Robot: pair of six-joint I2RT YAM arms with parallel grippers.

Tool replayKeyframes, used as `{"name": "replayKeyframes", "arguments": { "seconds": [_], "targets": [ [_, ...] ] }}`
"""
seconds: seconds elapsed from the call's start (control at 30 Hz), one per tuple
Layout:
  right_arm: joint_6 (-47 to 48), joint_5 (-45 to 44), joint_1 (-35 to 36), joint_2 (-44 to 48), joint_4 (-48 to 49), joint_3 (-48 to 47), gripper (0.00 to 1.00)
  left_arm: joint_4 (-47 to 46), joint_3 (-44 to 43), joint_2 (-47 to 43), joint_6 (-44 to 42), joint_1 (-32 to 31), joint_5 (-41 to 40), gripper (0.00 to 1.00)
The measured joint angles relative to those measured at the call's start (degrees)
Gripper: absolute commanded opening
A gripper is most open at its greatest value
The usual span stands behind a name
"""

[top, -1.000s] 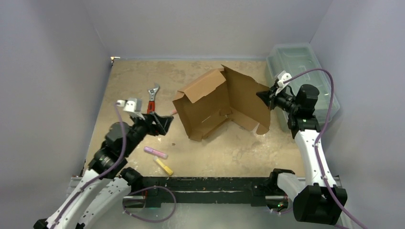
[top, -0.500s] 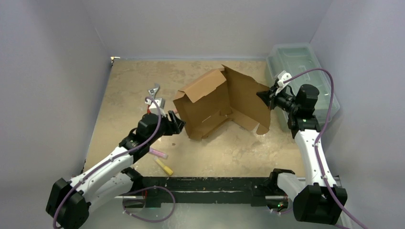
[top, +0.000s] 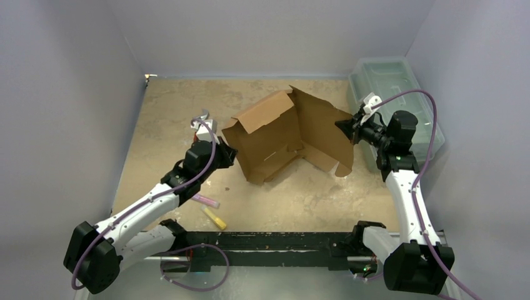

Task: Fold the paper box

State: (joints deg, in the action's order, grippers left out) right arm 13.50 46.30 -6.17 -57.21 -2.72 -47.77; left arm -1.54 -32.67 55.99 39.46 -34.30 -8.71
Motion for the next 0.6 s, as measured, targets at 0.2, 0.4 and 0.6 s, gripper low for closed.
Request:
{"name": "replayKeyframes", "arguments": {
  "seconds": [0.2,0.4,0.6],
  "targets": [
    [-1.4,3.2,0.0,1.3,0.0,0.3,0.0,2.6,-2.4,0.7,-1.8,-0.2,-4.9,0.0],
    [-3.5,7.4,0.0,1.9,0.3,0.3,0.0,5.9,-9.9,5.9,-5.8,-0.3,-9.3,0.0],
    [-5.7,11.2,0.0,2.1,0.7,0.3,0.0,7.3,-14.6,10.4,-9.5,-0.3,-14.2,0.0]
  ]
}}
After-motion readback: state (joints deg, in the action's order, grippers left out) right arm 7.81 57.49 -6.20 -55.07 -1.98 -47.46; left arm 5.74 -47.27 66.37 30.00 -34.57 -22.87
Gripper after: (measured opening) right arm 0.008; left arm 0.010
